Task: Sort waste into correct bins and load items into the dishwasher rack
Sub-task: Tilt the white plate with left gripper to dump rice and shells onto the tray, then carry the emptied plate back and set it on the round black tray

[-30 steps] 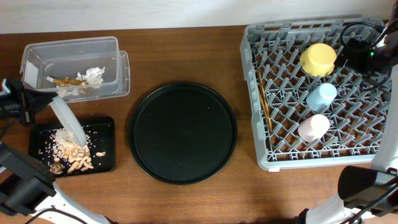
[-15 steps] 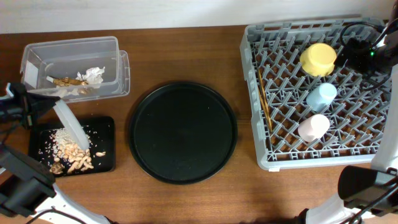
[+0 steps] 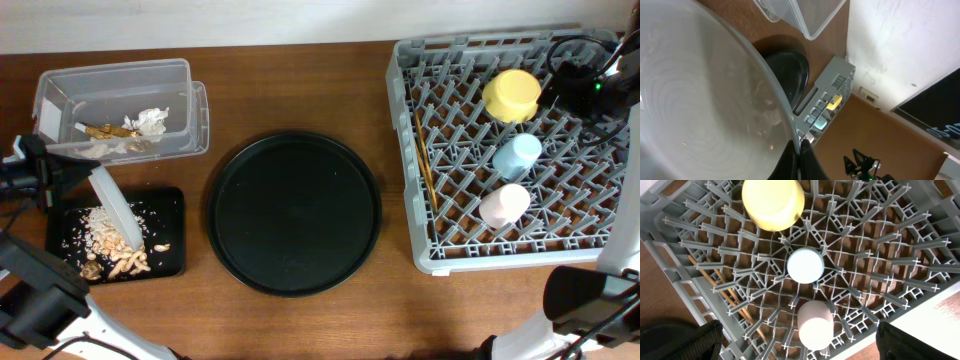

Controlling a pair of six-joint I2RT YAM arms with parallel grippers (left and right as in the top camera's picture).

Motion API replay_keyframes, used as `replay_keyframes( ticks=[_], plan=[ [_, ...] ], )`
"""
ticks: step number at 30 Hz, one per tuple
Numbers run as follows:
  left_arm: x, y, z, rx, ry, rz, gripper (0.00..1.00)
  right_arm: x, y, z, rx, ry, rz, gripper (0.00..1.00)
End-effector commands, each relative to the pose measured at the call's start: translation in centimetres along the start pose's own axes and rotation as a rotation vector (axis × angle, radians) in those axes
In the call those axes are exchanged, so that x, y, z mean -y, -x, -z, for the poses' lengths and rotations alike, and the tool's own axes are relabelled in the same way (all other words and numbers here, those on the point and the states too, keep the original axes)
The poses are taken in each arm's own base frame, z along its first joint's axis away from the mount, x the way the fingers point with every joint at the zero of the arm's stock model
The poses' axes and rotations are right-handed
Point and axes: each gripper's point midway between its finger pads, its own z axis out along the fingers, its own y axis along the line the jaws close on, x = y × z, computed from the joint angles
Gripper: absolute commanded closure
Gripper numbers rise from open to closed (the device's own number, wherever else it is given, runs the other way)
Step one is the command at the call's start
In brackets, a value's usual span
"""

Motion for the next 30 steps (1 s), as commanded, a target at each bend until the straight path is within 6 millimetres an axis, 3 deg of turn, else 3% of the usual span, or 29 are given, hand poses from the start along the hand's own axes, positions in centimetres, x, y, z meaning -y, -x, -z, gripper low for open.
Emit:
replay_keyframes(
  ticks=[1, 4, 7, 10, 16, 20, 24, 30],
  plan=[
    [2.4, -2.3, -0.9, -0.014, 0.030, -0.118, 1.00, 0.1, 0.2, 0.0, 0.003, -0.004, -0.009, 0.02],
    [3.6, -4.3, -2.7, -0.052, 0.086, -0.191, 1.00, 0.1, 0.2, 0.0, 0.003, -0.004, -0.009, 0.02],
    [5.9, -8.2, -6.3, -0.143, 0.138, -0.313, 1.00, 0.1, 0.2, 0.0, 0.003, -0.004, -0.009, 0.02],
    [6.4, -11.2, -9.4, -0.226, 0.218, -0.402, 1.00, 0.1, 0.2, 0.0, 0.003, -0.004, -0.009, 0.02],
    [7.3, -19.1, -16.9, -0.417, 0.345, -0.658, 1.00, 0.1, 0.2, 0.0, 0.003, -0.004, -0.009, 0.02],
    [6.6, -20.2, -21.1, -0.297, 0.563, -0.761, 1.00, 0.1, 0.2, 0.0, 0.003, -0.004, -0.009, 0.02],
    [5.8, -20.3, -23.1, -0.025, 0.835, -0.840, 1.00, 0.1, 0.2, 0.0, 0.003, -0.004, -0.009, 0.02],
    [6.8, -24.7, -27.2, 0.029, 0.813, -0.986, 1.00, 0.1, 0.2, 0.0, 0.003, -0.004, -0.009, 0.02]
  ],
)
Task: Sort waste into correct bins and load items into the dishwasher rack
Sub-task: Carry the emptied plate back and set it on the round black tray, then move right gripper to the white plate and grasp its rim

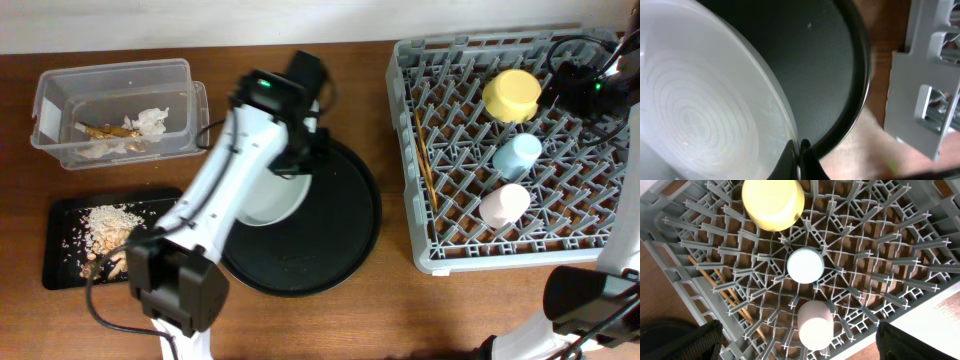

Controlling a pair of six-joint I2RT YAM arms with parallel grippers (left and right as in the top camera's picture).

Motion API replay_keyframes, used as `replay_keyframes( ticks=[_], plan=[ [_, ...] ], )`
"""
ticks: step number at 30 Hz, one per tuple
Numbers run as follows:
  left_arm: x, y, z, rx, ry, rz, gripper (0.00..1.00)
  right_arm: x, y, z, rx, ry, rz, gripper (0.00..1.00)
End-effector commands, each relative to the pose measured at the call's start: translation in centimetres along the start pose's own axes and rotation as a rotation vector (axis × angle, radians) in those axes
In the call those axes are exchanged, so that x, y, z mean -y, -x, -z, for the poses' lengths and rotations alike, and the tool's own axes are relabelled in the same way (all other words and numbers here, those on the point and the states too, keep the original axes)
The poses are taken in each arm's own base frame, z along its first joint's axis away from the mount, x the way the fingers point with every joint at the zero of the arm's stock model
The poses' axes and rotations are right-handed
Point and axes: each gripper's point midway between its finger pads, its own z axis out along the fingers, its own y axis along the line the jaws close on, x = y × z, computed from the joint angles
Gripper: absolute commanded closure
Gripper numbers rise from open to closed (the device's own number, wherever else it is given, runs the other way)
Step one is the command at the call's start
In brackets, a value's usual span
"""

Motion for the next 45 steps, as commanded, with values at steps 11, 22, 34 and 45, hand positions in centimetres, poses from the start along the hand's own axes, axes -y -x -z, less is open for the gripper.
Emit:
replay_keyframes(
  ticks=[11, 22, 34, 45],
  plan=[
    [0.8, 0.2, -6.9, -0.032, 0.162, 0.027, 1.00, 0.1, 0.2, 0.0, 0.004, -0.004, -0.009, 0.02],
    [0.1, -1.6, -9.2, -0.146, 0.198, 0.036, 0.54, 0.1, 0.2, 0.0, 0.004, -0.004, -0.009, 0.02],
    [-3.1, 4.6, 2.9, 0.167, 0.074, 0.164, 0.55, 0.1, 0.2, 0.0, 0.004, -0.004, -0.009, 0.02],
    [-23.3, 3.8, 13.4, 0.350, 0.346, 0.584, 0.01, -10.8, -2.7, 2.5, -0.156, 0.575, 0.058, 0.02]
  ],
)
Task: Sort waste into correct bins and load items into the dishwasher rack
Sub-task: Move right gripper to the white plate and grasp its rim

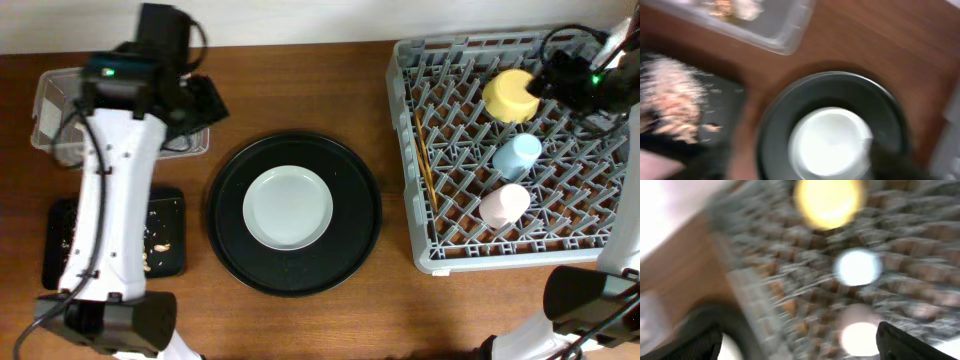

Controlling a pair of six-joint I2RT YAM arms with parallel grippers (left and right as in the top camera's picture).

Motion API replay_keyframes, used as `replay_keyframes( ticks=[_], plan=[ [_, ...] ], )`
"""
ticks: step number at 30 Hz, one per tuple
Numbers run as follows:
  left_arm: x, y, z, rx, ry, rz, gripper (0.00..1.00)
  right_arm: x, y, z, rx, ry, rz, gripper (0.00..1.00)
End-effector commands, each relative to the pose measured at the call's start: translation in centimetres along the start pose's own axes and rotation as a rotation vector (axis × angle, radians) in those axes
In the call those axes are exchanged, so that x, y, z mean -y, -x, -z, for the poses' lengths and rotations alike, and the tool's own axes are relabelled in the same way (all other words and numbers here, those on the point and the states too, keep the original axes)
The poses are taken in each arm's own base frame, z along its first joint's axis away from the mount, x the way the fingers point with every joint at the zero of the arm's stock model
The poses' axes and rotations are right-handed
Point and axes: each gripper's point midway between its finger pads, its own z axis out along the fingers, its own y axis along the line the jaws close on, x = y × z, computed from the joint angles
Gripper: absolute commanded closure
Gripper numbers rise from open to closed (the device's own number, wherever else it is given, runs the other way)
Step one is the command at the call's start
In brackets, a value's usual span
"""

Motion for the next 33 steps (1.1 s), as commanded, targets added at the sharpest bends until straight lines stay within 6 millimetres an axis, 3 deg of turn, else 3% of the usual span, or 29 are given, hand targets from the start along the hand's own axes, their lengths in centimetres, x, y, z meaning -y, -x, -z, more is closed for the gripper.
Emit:
replay_keyframes(
  ticks=[1, 5, 9, 11, 17, 22, 26, 33],
  plan=[
    [-5.9, 2.3, -1.4, 0.023, 0.164, 0.091, 0.01, -6.9, -3.2, -0.3, -0.144, 0.292, 0.079, 0.02],
    [-10.3, 3.6, -1.6, 0.021, 0.213, 0.199, 0.01, -9.5, -7.6, -2.9, -0.244, 0.192, 0.291, 0.01],
    [-13.6, 4.4, -1.5, 0.025, 0.246, 0.279, 0.01, -12.2, -13.3, -7.9, -0.321, 0.033, 0.442, 0.03],
    [-14.4, 4.5, -1.5, 0.025, 0.255, 0.297, 0.01, -13.9, -16.6, -11.2, -0.356, -0.005, 0.465, 0.06],
    [-14.7, 4.6, -1.5, 0.026, 0.257, 0.304, 0.01, -17.7, -24.7, -17.1, -0.431, 0.017, 0.570, 0.24],
    [-14.7, 4.6, -1.5, 0.026, 0.257, 0.304, 0.01, -19.6, -28.7, -20.5, -0.432, 0.006, 0.535, 0.38],
    [-14.7, 4.6, -1.5, 0.026, 0.257, 0.304, 0.01, -18.1, -30.4, -23.4, -0.389, -0.139, 0.554, 0.43],
    [-14.7, 4.6, -1.5, 0.026, 0.257, 0.304, 0.01, -15.9, -31.8, -25.7, -0.436, -0.226, 0.570, 0.43]
  ],
)
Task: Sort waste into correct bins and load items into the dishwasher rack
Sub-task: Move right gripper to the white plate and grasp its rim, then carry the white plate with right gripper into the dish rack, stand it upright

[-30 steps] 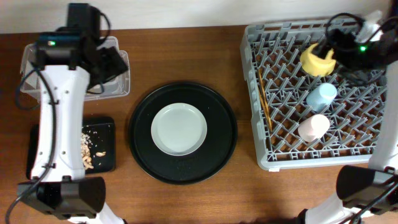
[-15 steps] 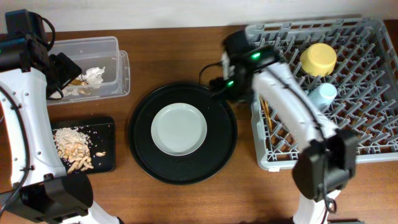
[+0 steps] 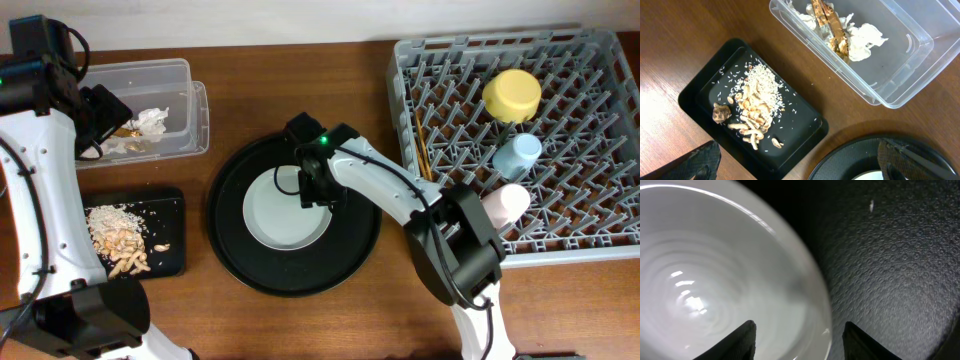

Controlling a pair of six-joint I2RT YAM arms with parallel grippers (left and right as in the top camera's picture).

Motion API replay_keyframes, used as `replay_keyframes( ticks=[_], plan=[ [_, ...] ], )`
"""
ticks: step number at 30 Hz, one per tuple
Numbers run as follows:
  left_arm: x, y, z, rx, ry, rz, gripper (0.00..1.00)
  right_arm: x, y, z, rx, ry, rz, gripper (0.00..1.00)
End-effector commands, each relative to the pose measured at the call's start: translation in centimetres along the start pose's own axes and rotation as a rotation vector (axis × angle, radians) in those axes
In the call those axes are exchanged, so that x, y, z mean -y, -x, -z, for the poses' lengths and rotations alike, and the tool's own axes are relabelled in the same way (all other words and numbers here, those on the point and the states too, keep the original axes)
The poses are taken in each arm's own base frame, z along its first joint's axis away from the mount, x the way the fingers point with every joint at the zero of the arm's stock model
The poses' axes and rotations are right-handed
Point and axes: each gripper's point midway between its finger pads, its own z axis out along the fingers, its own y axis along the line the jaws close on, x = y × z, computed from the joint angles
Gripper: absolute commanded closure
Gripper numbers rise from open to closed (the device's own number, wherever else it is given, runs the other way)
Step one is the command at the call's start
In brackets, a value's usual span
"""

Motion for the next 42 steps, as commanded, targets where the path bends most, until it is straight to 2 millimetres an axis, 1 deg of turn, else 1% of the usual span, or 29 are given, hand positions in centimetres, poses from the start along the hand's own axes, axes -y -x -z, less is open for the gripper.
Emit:
replay_keyframes(
  ticks=[1, 4, 5, 6, 8, 9, 11, 14, 17, 19, 21, 23, 24, 25, 26, 29, 30, 31, 32, 34, 36, 38, 40, 42],
  plan=[
    [-0.3, 0.0, -0.4, -0.003, 0.020, -0.004, 0.01, 1.3, -0.2, -1.5, -0.013, -0.069, -0.021, 0.43],
    [-0.3, 0.0, -0.4, -0.003, 0.020, -0.004, 0.01, 1.4, -0.3, -1.9, -0.022, -0.073, -0.022, 0.44],
    [-0.3, 0.0, -0.4, -0.003, 0.020, -0.004, 0.01, 1.3, -0.3, -1.9, -0.024, -0.070, -0.022, 0.47],
    [-0.3, 0.0, -0.4, -0.003, 0.020, -0.004, 0.01, 1.3, -0.4, -1.9, -0.025, -0.070, -0.022, 0.58],
    [-0.3, 0.0, -0.4, -0.003, 0.020, -0.004, 0.01, 1.4, -0.4, -1.9, -0.027, -0.072, -0.022, 0.71],
    [-0.3, 0.0, -0.4, -0.003, 0.020, -0.004, 0.01, 1.4, -0.4, -1.9, -0.027, -0.072, -0.022, 0.76],
    [-0.3, 0.0, -0.4, -0.003, 0.020, -0.004, 0.01, 1.4, -0.4, -1.9, -0.026, -0.072, -0.022, 0.80],
    [-0.3, 0.0, -0.4, -0.003, 0.020, -0.004, 0.01, 1.4, -0.4, -1.9, -0.027, -0.072, -0.022, 0.96],
    [-0.3, 0.0, -0.4, -0.003, 0.020, -0.004, 0.01, 1.6, -0.2, -1.7, -0.024, -0.071, -0.028, 0.96],
    [-0.3, 0.0, -0.4, -0.003, 0.020, -0.004, 0.01, 2.6, 0.4, -0.9, -0.025, -0.075, -0.055, 0.96],
    [-0.3, 0.0, -0.4, -0.003, 0.020, -0.004, 0.01, 4.6, 1.8, 1.1, -0.013, -0.083, -0.086, 0.96],
    [-0.3, 0.0, -0.4, -0.003, 0.020, -0.004, 0.01, 7.2, 3.7, 3.9, 0.026, -0.110, -0.137, 0.96],
    [-0.3, 0.0, -0.4, -0.003, 0.020, -0.004, 0.01, 8.4, 4.9, 5.7, 0.054, -0.102, -0.131, 0.96],
    [-0.3, 0.0, -0.4, -0.003, 0.020, -0.004, 0.01, 9.1, 5.7, 7.0, 0.072, -0.087, -0.105, 0.96],
    [-0.3, 0.0, -0.4, -0.003, 0.020, -0.004, 0.01, 10.4, 6.8, 9.2, 0.104, -0.082, -0.084, 0.96],
    [-0.3, 0.0, -0.4, -0.003, 0.020, -0.004, 0.01, 13.8, 8.9, 14.7, 0.184, -0.086, -0.087, 0.96],
    [-0.3, 0.0, -0.4, -0.003, 0.020, -0.004, 0.01, 15.4, 9.6, 16.9, 0.224, -0.103, -0.112, 0.96],
    [-0.3, 0.0, -0.4, -0.003, 0.020, -0.004, 0.01, 17.5, 10.3, 19.3, 0.279, -0.139, -0.152, 0.96],
    [-0.3, 0.0, -0.4, -0.003, 0.020, -0.004, 0.01, 19.5, 10.8, 21.2, 0.326, -0.186, -0.186, 0.96],
    [-0.3, 0.0, -0.4, -0.003, 0.020, -0.004, 0.01, 23.1, 11.2, 24.3, 0.401, -0.298, -0.248, 0.96],
    [-0.3, 0.0, -0.4, -0.003, 0.020, -0.004, 0.01, 26.2, 11.1, 26.3, 0.449, -0.410, -0.311, 0.96],
    [-0.3, 0.0, -0.4, -0.003, 0.020, -0.004, 0.01, 29.0, 10.8, 27.5, 0.484, -0.531, -0.403, 0.96],
    [-0.3, 0.0, -0.4, -0.003, 0.020, -0.004, 0.01, 30.5, 10.5, 27.8, 0.495, -0.615, -0.447, 0.96],
    [-0.3, 0.0, -0.4, -0.003, 0.020, -0.004, 0.01, 31.3, 10.8, 27.6, 0.503, -0.682, -0.455, 0.96]
  ],
)
